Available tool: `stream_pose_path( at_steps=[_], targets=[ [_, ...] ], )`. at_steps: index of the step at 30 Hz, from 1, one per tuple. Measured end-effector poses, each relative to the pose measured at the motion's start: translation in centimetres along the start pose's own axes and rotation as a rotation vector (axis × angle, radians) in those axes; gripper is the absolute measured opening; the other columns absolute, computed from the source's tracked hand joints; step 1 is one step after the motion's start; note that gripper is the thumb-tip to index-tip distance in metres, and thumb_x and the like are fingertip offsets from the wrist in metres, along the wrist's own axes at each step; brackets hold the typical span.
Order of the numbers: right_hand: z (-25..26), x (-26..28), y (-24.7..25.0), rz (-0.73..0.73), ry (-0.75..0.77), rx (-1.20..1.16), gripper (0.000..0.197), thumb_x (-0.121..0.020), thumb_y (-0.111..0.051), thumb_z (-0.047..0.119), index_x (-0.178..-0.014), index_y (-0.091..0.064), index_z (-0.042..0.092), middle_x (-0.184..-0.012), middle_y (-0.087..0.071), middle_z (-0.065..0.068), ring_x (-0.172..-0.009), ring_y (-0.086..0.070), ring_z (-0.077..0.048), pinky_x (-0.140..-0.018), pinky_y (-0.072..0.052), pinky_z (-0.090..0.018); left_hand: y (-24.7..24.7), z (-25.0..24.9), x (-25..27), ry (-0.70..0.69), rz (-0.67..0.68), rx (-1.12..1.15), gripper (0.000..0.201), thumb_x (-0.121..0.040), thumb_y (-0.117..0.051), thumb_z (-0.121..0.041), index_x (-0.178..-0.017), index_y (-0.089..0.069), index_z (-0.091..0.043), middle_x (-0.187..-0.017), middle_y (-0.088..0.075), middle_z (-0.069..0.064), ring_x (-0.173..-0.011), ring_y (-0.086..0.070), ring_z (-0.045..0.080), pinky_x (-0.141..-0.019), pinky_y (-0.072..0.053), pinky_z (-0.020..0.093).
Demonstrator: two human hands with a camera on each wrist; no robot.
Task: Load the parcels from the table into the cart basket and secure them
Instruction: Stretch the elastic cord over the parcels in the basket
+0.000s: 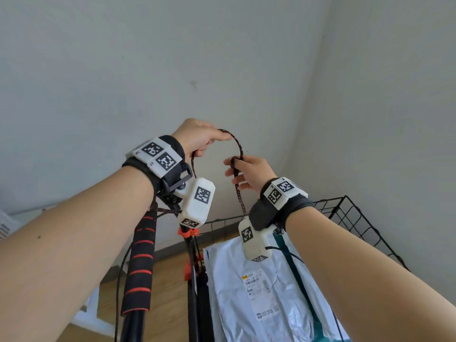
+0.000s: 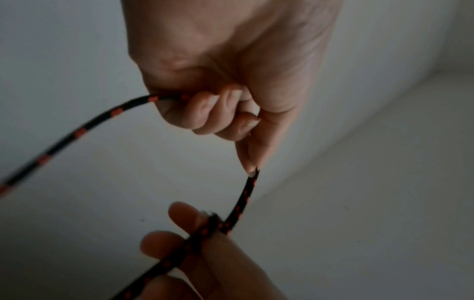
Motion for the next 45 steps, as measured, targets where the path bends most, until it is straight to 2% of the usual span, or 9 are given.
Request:
stream_pose_path(
  at_steps=[5, 10, 14, 20, 24, 29, 34, 39, 45],
  targets=[
    [-0.2, -1.5, -2.9, -0.074, -0.089, 0.06, 0.018, -0.096, -0.045, 0.013, -0.095, -0.063, 0.012, -0.07, -0.063, -0.001, -0.051, -0.052, -0.012, -0.039, -0.043, -0.017, 6.8, 4.0, 0.9, 0.042, -0.231, -0.147, 0.022, -0.077, -0.074, -0.016, -0.097, -0.073, -0.008, -0.062, -0.049, -0.002, -0.049, -0.032, 0.013, -0.046, -0.028, 0.021],
    [-1.5, -2.5, -4.0, -0.172, -0.204, 0.118, 0.015, -0.095, -0.047, 0.013, -0.09, -0.061, 0.012, -0.068, -0.067, -0.001, -0.051, -0.055, -0.012, -0.047, -0.046, -0.022, 14.9, 7.9, 2.8, 0.119, -0.54, -0.2, 0.019, -0.083, -0.068, -0.019, -0.098, -0.07, -0.009, -0.083, -0.062, 0.006, -0.07, -0.053, 0.026, -0.066, -0.043, 0.027],
    [-2.2, -2.5, -4.7, -0.209, -0.239, 0.128, 0.011, -0.094, -0.05, 0.012, -0.091, -0.061, 0.015, -0.071, -0.068, 0.0, -0.053, -0.057, -0.012, -0.05, -0.047, -0.023, 17.4, 7.7, 3.2, 0.048, -0.685, -0.045, 0.011, -0.082, -0.068, -0.021, -0.089, -0.07, -0.014, -0.061, -0.053, -0.004, -0.062, -0.045, 0.017, -0.059, -0.036, 0.022],
    [-1.3, -2.5, -5.0, -0.341, -0.144, 0.13, 0.014, -0.085, -0.057, 0.004, -0.08, -0.057, 0.017, -0.071, -0.067, -0.004, -0.053, -0.063, -0.013, -0.054, -0.055, -0.025, 13.8, 3.2, 3.0, -0.108, -0.517, 0.046, 0.007, -0.081, -0.068, -0.017, -0.081, -0.068, -0.01, -0.047, -0.039, -0.005, -0.034, -0.032, 0.005, -0.037, -0.024, 0.015],
    [-0.8, -2.1, -3.4, -0.406, -0.082, 0.202, 0.017, -0.079, -0.059, 0.007, -0.075, -0.066, 0.022, -0.072, -0.067, -0.004, -0.064, -0.063, -0.021, -0.074, -0.059, -0.037, 10.1, 2.2, 2.3, -0.079, -0.365, 0.07, 0.012, -0.082, -0.066, -0.017, -0.071, -0.061, -0.013, -0.056, -0.034, 0.0, -0.047, -0.027, 0.014, -0.042, -0.022, 0.018],
    [-1.2, -1.1, 0.3, -0.483, -0.11, 0.185, 0.042, -0.078, -0.049, -0.005, -0.075, -0.072, 0.03, -0.073, -0.067, 0.001, -0.071, -0.064, -0.021, -0.079, -0.058, -0.039, 5.8, 2.5, 1.1, -0.034, -0.219, 0.068, 0.004, -0.083, -0.064, -0.014, -0.085, -0.063, -0.011, -0.06, -0.039, 0.0, -0.048, -0.028, 0.014, -0.045, -0.024, 0.022],
    [-2.1, 0.6, 5.2, -0.572, -0.151, 0.168, 0.038, -0.08, -0.054, 0.0, -0.104, -0.071, 0.025, -0.089, -0.068, -0.004, -0.079, -0.064, -0.023, -0.081, -0.057, -0.035, 2.8, 2.5, -0.6, 0.0, -0.24, 0.23, 0.024, -0.09, -0.047, -0.016, -0.076, -0.066, -0.012, -0.039, -0.03, -0.009, -0.031, -0.02, 0.009, -0.036, -0.018, 0.015],
    [-3.6, 1.8, 10.2, -0.626, -0.221, 0.284, 0.032, -0.082, -0.057, 0.003, -0.103, -0.072, 0.023, -0.076, -0.062, 0.001, -0.069, -0.058, -0.019, -0.057, -0.049, -0.024, 0.1, 2.7, -2.5, 0.097, -0.287, 0.461, 0.037, -0.098, -0.034, -0.022, -0.072, -0.058, -0.013, -0.029, -0.023, -0.011, -0.023, -0.014, 0.007, -0.034, -0.011, 0.007],
    [-5.3, 3.0, 15.1, -0.66, -0.283, 0.416, 0.024, -0.079, -0.059, 0.008, -0.094, -0.071, 0.023, -0.086, -0.068, -0.004, -0.078, -0.064, -0.024, -0.07, -0.051, -0.026, -1.4, 4.7, -4.1, 0.209, -0.332, 0.501, 0.037, -0.095, -0.028, -0.008, -0.068, -0.052, -0.015, -0.025, -0.025, -0.009, -0.018, -0.017, 0.007, -0.033, -0.014, 0.003]
  ],
)
Point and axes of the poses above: each hand's wrist, its own x-axis away from the middle knuckle, its own y-axis out of the back of the hand, z = x × y, the point moved 2 cm from there along -x, towards the middle knuckle
